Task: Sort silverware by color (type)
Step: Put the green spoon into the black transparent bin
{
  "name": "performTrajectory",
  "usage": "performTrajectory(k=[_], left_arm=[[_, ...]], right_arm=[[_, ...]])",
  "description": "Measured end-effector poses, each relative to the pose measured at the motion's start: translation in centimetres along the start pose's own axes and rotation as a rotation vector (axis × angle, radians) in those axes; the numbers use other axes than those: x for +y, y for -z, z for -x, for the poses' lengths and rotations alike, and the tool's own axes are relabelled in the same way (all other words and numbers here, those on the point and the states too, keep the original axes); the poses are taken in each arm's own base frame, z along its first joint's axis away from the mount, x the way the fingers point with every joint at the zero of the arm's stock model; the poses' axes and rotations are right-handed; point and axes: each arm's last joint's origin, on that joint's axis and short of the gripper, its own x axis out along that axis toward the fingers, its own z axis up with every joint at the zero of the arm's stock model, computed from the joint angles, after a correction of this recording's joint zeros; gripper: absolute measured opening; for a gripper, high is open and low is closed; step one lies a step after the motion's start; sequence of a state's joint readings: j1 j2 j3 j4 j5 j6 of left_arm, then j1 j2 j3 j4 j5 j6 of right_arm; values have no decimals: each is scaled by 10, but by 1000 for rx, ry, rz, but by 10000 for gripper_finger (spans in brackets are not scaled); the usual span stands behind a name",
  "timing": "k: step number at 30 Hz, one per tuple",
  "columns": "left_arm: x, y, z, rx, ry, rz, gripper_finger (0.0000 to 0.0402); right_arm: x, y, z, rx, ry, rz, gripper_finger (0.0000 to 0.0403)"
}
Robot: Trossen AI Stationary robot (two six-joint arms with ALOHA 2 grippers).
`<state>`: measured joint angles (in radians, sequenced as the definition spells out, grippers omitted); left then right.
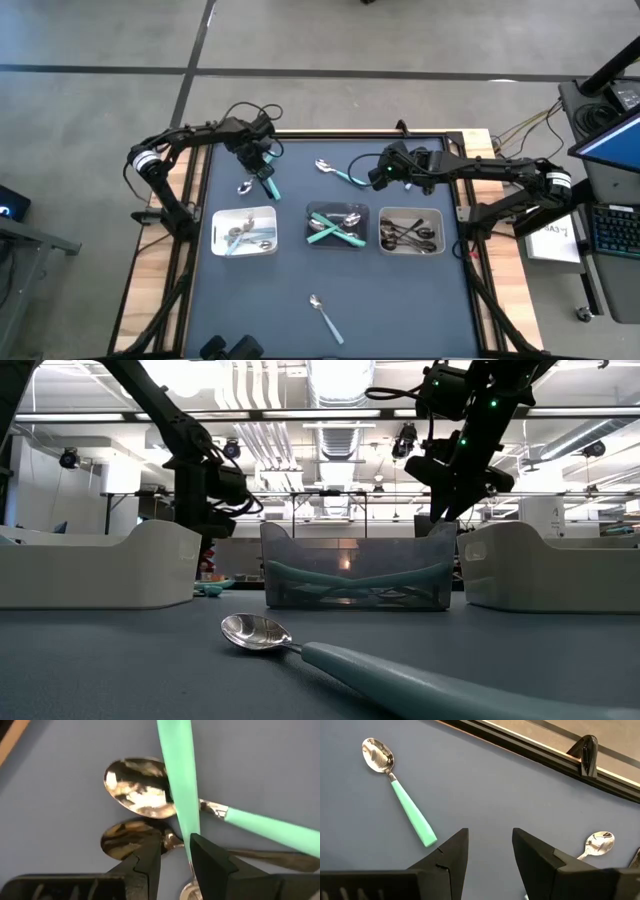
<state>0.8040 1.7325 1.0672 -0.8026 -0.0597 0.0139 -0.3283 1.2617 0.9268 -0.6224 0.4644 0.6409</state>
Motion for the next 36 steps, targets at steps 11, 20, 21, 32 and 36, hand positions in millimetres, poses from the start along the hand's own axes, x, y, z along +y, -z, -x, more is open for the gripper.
performTrajectory(k=[11, 20, 21, 32, 36], left_arm=[[-2, -1, -7, 15, 34, -33, 88], [-4, -3, -25, 75, 34, -64, 105], [-4, -3, -26, 77, 32, -61, 106], [-2, -2, -11, 56, 20, -54, 24], [-2, -3, 2, 31, 24, -34, 26]], right_arm=[[0, 0, 0, 0, 0, -5, 146], [0, 0, 0, 0, 0, -4, 146], [0, 0, 0, 0, 0, -4, 146], [0, 0, 0, 0, 0, -3, 146], [0, 0, 0, 0, 0, 0, 146]])
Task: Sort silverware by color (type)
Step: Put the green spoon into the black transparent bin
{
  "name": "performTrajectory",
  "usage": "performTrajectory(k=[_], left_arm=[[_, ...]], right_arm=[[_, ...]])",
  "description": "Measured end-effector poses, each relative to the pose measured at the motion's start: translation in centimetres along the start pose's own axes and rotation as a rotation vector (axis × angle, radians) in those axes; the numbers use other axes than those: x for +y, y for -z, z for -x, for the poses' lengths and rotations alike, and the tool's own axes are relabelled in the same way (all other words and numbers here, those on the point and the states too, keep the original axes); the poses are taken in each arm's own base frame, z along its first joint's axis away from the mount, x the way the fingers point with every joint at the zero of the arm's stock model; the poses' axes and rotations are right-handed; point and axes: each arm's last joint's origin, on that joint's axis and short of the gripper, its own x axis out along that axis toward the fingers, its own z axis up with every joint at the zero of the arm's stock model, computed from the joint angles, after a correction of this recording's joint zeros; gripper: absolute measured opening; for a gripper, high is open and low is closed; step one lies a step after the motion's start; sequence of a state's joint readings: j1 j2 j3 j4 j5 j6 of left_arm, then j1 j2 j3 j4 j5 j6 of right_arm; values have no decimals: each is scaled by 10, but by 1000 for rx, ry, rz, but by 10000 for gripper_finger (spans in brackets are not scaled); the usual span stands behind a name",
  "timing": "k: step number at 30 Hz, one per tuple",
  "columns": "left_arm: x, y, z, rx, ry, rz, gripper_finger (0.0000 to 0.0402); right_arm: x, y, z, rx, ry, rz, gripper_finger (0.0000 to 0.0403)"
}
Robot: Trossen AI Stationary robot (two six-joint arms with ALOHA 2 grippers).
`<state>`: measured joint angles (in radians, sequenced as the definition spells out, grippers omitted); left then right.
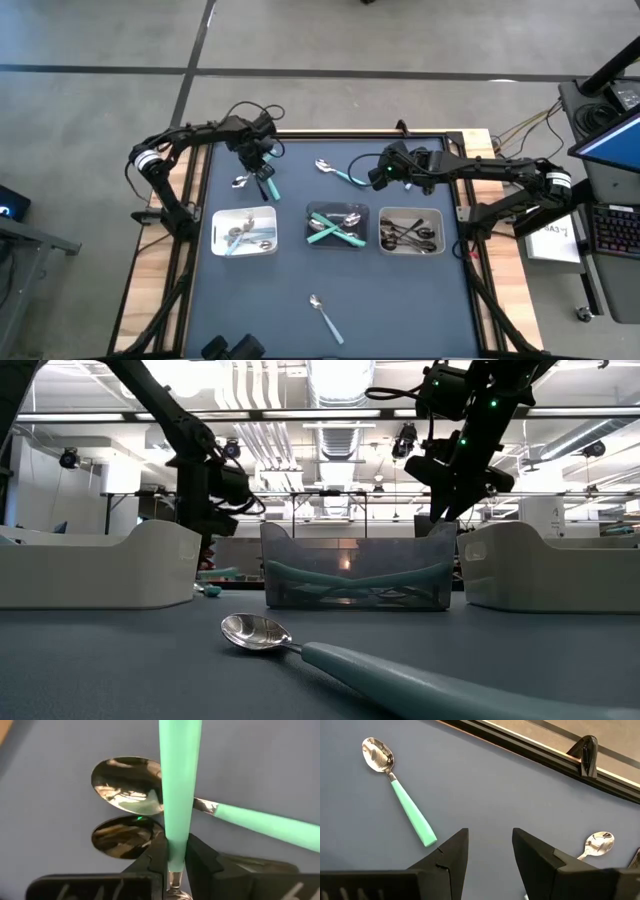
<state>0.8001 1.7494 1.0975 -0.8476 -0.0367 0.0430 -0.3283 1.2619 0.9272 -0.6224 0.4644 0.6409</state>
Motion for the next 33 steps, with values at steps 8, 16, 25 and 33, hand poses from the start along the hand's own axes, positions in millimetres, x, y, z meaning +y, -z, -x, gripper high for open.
performTrajectory(k=[8, 16, 25, 33], left_arm=[[-16, -14, 39, -112, 189, -24, 29], [-89, -24, 77, -185, 326, -129, 29], [-179, -14, 133, -353, 437, -336, 30], [-223, -18, 134, -499, 433, -314, 30]], right_arm=[[0, 0, 0, 0, 0, 47, 146], [0, 0, 0, 0, 1, 76, 146], [0, 0, 0, -1, -1, 73, 146], [1, -2, 0, -22, 2, 67, 146]])
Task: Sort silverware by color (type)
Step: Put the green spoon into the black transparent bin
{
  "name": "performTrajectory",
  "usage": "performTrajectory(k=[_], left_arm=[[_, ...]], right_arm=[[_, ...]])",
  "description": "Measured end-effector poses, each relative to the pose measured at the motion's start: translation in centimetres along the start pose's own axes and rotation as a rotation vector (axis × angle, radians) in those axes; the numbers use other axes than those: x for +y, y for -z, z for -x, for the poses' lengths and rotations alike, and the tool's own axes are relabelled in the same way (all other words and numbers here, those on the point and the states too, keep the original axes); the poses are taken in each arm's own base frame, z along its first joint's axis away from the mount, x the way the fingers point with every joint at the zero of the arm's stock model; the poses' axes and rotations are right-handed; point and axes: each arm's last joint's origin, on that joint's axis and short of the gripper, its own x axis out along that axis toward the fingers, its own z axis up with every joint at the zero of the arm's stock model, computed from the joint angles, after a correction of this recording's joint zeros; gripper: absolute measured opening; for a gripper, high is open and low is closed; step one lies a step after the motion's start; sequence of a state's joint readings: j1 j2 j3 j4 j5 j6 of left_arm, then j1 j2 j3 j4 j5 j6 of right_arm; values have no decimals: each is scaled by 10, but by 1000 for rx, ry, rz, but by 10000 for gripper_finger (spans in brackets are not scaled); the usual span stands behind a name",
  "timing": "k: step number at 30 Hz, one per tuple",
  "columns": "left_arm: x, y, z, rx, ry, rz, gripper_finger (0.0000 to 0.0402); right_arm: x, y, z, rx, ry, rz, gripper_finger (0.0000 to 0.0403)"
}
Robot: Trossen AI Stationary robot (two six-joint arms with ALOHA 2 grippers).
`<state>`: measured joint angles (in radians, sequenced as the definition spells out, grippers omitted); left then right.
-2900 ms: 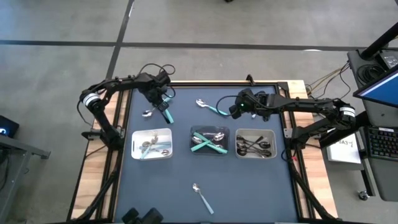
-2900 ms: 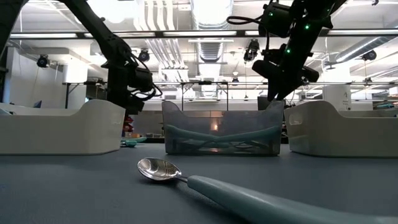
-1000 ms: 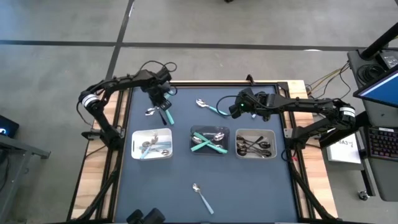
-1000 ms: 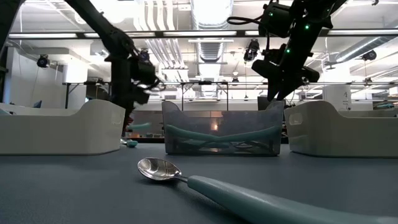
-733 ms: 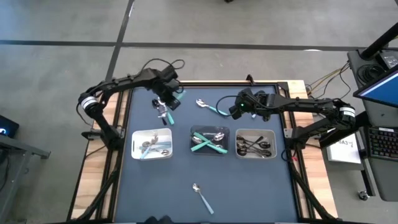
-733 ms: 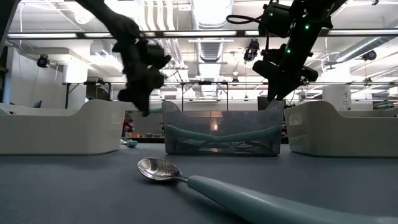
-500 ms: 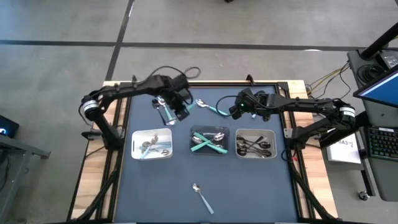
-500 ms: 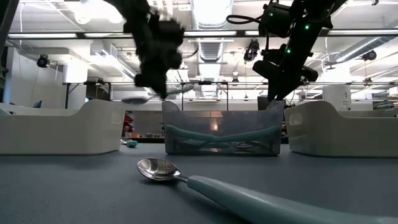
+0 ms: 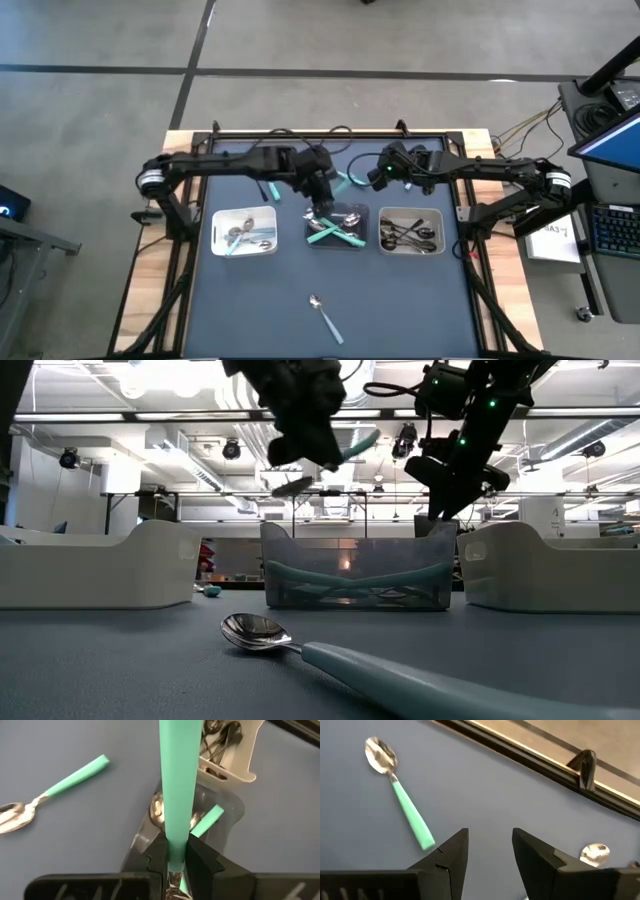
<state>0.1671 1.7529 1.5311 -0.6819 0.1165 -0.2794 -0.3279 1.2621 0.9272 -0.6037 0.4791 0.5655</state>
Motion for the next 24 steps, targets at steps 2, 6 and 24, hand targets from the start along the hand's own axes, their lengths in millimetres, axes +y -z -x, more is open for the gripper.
performTrajectory(k=[2, 6, 24], left_arm=[[-4, 0, -10, -5, 10, 8, 31], [-8, 3, -25, 21, 12, 31, 31], [-21, 11, -51, 49, 16, 50, 56]], right_arm=[[1, -1, 0, -12, -9, -19, 146], [1, -1, 0, -9, -13, -26, 146], [1, -2, 0, -10, -15, -27, 146]])
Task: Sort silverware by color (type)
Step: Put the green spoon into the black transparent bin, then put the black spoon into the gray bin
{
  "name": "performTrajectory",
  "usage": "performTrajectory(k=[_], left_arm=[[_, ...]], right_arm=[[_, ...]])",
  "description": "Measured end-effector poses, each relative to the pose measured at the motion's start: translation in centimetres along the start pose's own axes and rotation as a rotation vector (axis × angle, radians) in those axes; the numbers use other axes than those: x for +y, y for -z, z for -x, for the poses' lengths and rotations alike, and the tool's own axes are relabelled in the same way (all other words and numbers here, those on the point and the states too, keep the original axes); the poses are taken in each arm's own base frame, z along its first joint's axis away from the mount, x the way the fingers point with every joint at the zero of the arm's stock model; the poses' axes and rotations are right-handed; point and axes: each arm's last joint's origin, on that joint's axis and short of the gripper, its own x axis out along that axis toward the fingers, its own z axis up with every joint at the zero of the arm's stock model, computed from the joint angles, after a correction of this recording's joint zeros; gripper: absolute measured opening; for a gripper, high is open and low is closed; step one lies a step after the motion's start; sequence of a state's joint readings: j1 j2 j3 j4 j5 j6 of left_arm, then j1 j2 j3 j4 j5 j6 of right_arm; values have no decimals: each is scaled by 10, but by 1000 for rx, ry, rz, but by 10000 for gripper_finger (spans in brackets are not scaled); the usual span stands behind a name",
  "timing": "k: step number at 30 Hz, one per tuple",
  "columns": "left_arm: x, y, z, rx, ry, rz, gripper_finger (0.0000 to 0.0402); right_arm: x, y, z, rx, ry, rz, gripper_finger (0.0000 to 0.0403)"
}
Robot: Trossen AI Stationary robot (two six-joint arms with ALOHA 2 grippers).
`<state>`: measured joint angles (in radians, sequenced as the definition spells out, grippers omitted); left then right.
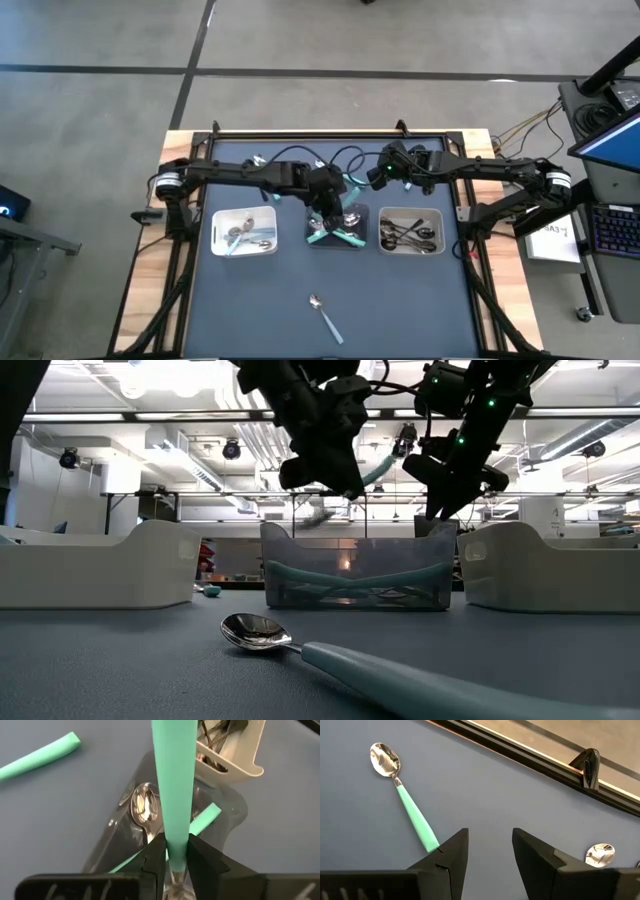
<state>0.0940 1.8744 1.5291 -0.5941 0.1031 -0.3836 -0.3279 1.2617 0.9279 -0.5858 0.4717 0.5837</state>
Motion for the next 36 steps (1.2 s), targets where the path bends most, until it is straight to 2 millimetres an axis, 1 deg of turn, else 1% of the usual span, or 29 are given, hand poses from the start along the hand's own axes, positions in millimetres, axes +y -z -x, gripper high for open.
performTrajectory(k=[3, 6, 9, 11, 16, 21, 26, 31, 33, 36], left_arm=[[1, 1, 0, 3, -30, 13, 72], [2, 1, 0, 1, -52, 32, 97], [4, 3, 0, 12, -78, 23, 122], [5, 4, 0, 19, -103, 16, 131], [9, 7, 1, 22, -199, 53, 136], [14, 12, 3, 29, -327, 181, 136], [30, 18, 13, 112, -412, 243, 136], [47, 22, 34, 130, -483, 256, 136], [55, 28, 40, 133, -493, 267, 136], [69, 45, 47, 128, -501, 294, 136]], right_arm=[[0, 0, 0, 0, 0, 0, 146], [0, 0, 0, 0, 0, 0, 146], [0, 0, 0, 0, 0, 0, 146], [0, 0, 0, 0, 0, 0, 146], [0, 0, 0, 0, 0, 0, 146], [0, 0, 0, 0, 0, 0, 146], [0, 0, 0, 1, 0, 0, 146], [0, 0, 0, 0, 0, 0, 146], [0, 0, 0, 0, 0, 0, 146], [0, 0, 0, 0, 0, 0, 146]])
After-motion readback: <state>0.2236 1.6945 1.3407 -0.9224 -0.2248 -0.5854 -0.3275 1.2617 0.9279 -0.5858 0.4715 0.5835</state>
